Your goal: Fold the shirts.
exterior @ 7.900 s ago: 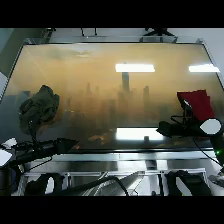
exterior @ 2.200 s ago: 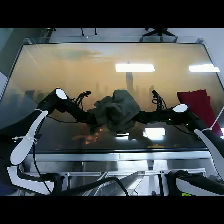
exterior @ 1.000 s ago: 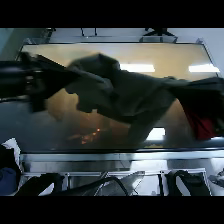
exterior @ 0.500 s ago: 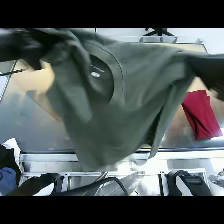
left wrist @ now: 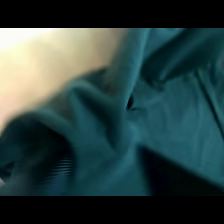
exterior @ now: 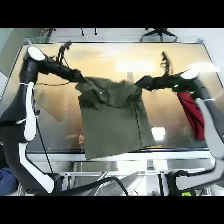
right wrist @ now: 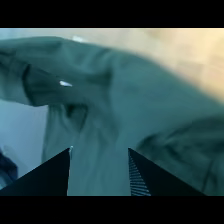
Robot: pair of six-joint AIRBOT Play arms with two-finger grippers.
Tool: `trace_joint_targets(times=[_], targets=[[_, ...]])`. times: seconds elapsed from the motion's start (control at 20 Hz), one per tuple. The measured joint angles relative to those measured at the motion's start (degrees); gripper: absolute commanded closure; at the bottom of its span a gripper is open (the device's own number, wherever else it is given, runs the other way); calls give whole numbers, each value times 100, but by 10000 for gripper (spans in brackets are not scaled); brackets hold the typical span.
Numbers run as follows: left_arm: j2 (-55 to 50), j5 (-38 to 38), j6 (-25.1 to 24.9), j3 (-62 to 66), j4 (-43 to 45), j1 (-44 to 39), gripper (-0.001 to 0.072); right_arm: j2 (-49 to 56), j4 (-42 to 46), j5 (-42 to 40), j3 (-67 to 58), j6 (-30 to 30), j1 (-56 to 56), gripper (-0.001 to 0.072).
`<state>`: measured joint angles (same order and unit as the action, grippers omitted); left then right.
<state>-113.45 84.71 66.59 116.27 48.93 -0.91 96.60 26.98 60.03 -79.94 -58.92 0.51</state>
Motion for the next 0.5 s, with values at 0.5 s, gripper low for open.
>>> trace_joint_targets(times=[0.5], targets=[[-643,138,44,-184,-258,1023,18,-625,573,1366,291,-195,-1331,317]])
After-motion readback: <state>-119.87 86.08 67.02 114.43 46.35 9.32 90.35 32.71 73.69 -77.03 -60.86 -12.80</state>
